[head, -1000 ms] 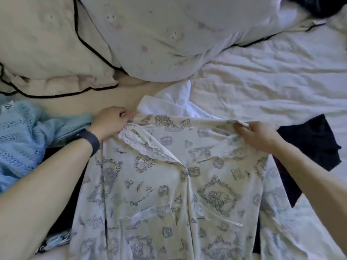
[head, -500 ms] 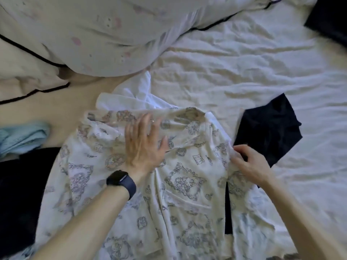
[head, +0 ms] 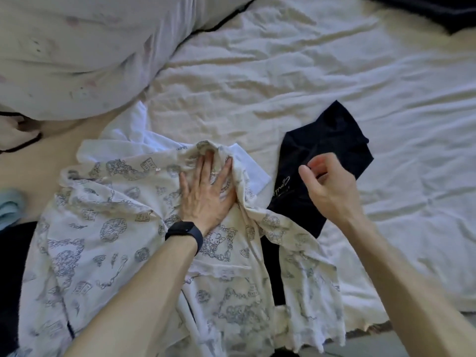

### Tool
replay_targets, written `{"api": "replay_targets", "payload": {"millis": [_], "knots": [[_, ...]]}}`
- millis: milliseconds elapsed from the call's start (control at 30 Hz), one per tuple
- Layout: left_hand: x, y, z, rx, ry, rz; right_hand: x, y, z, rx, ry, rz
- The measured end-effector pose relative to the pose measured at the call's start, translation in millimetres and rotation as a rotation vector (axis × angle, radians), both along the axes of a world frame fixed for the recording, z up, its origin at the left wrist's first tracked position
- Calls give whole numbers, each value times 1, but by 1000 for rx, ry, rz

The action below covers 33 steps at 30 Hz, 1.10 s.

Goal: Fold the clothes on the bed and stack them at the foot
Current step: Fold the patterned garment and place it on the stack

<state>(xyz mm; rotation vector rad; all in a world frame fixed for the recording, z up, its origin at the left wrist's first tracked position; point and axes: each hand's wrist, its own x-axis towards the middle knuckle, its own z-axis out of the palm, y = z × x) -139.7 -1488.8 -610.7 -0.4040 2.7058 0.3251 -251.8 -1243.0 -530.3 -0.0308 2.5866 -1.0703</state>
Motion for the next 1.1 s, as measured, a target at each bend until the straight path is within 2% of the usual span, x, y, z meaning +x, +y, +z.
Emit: {"api": "replay_targets", "payload": {"millis": [67, 133, 267, 333, 400, 500, 567, 733, 800, 900, 933, 967, 1033, 1100], "knots": [[-4, 4, 5, -17, -34, 2, 37, 28, -4, 40, -23, -33], [-9, 8, 12, -34, -80, 14, 79, 55, -7, 162, -111, 0], [-16, 24, 24, -57, -165, 89, 142, 88, -14, 598, -446, 439], [-18, 30, 26, -67, -188, 109, 134, 96, -6, 569, -453, 436], [-20, 31, 29, -80, -199, 104, 102, 107, 6, 447, -334, 232], [-21, 32, 34, -88, -221, 92, 32, 122, 40, 385, 50, -99], [-21, 34, 36, -94, -244, 90, -12, 128, 60, 335, 209, -231], [-26, 39, 39, -102, -291, 82, -62, 130, 62, 397, 360, -274], [-28, 41, 40, -96, -296, 90, -65, 136, 56, 370, 515, -339], [-31, 42, 45, -109, -324, 89, -57, 151, 39, 436, 749, -432], [-32, 43, 46, -112, -337, 91, -49, 156, 30, 469, 730, -414], [-33, 44, 47, -120, -345, 94, -39, 160, 19, 495, 626, -354], [-35, 46, 49, -135, -362, 94, -16, 169, -4, 573, 194, -196], [-38, 51, 51, -134, -344, 116, 3, 181, -21, 575, -164, -153]]}}
